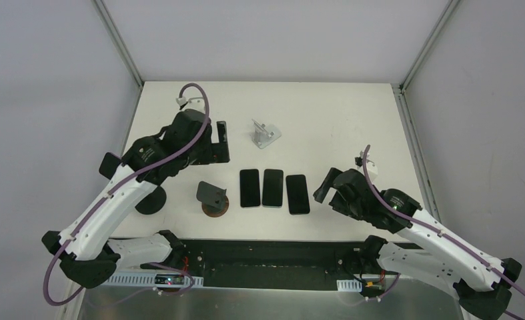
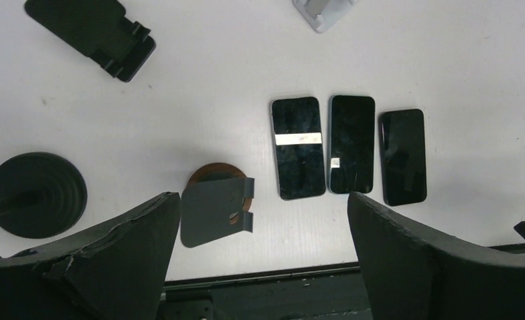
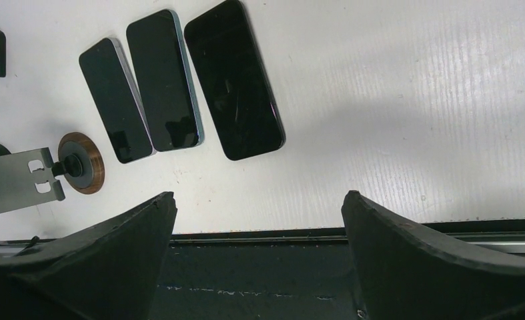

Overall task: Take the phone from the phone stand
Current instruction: Move the phone stand with the phone to the center of the board.

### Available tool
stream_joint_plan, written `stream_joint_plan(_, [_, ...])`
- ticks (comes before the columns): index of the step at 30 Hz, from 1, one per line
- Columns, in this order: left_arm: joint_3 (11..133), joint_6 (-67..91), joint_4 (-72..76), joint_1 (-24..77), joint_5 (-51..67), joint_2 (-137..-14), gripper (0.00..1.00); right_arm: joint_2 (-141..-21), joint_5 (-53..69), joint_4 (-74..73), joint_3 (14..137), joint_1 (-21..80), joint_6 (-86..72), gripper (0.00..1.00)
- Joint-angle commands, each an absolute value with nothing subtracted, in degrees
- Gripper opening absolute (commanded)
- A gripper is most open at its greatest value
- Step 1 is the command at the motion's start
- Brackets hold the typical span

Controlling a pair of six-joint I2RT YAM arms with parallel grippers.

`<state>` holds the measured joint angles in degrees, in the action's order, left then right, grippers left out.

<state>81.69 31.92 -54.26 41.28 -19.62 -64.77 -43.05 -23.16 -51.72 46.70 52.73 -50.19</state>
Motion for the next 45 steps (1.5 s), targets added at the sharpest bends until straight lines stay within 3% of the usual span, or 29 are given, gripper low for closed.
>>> stream_joint_plan(1, [80.62, 32.54, -59.86, 41.14, -24.22, -60.54, 0.99, -42.93, -24.79, -51.25, 48.20, 52.59, -49.34, 0.99])
stream_joint_plan(9, [79.18, 37.51, -64.94, 37.87, -28.40, -50.15, 0.99, -43.51, -23.38, -49.73, 46.85, 52.59, -49.62, 0.99])
stream_joint_plan(19, [77.88, 34.63, -66.66, 18.60, -18.59, -44.14, 0.99, -47.64, -21.46, -48.69, 48.50, 52.56, -48.32, 0.99])
stream_joint_plan(26, [82.04, 33.64, -68.57, 10.54, -19.95, -44.27, 0.99, -48.03, -20.42, -48.88, 48.12, 52.56, -48.62, 0.99])
stream_joint_plan(34, [81.83, 33.83, -69.01, -2.07, -13.63, -45.54, 0.99, -47.75, -20.02, -50.14, 47.52, 52.54, -48.97, 0.99])
stream_joint_plan(45, [85.48, 33.90, -68.85, -10.55, -11.49, -49.99, 0.99, -49.04, -19.01, -50.36, 47.74, 52.56, -49.26, 0.99])
